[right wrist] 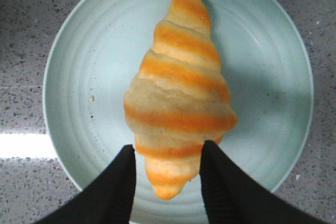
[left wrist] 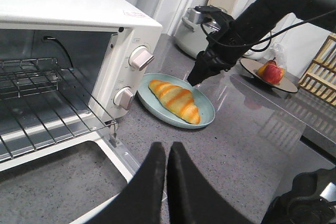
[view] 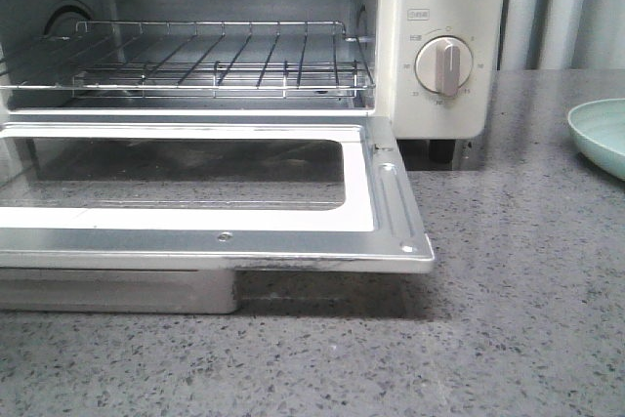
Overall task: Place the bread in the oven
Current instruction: 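Lower the right gripper over the croissant on the green plate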
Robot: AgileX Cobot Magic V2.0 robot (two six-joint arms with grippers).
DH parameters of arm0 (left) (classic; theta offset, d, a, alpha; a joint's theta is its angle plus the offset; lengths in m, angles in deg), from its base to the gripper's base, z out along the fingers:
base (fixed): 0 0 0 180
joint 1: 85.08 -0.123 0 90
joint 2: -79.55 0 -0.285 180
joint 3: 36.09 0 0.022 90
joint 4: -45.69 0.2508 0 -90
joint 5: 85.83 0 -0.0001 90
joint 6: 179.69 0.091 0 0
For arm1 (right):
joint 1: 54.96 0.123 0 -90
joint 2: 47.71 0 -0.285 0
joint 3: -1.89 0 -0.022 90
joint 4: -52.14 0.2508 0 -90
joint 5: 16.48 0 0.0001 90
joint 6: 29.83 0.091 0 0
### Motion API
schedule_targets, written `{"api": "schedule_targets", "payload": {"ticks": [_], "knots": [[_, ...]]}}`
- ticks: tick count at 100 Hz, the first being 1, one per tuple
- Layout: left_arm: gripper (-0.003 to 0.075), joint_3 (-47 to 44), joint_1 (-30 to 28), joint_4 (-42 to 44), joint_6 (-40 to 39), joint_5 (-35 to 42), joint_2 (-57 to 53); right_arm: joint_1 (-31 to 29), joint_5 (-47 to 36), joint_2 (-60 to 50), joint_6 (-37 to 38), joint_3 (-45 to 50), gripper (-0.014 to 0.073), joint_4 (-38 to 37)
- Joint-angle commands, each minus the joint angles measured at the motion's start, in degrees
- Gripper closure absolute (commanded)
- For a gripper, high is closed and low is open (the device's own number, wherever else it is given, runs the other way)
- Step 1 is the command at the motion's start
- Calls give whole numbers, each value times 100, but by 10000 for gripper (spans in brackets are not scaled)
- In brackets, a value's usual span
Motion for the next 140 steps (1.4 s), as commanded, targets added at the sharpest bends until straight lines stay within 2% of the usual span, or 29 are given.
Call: {"api": "schedule_targets", "payload": {"ticks": [1, 69, 74, 79, 87, 120, 140], "knots": [[741, 204, 68, -8, -43, 383, 7, -3, -201, 38, 0, -182, 340, -100], [741, 204, 68, -8, -43, 588, 7, -14, -118, 1202, 0, -182, 342, -136], [741, 204, 68, -8, -43, 597, 7, -14, -118, 1205, 0, -182, 377, -136], [741, 204, 68, -8, -43, 597, 7, -14, -118, 1205, 0, -182, 461, -136], [741, 204, 68, -8, -43, 597, 7, -14, -58, 1192, 0, -182, 667, -136], [741, 204, 68, 75, -43, 633, 7, 185, 258, 606, -78, -206, 662, -136], [742, 204, 68, 133, -43, 868, 7, 800, 850, -311, -108, -206, 662, -136]]}}
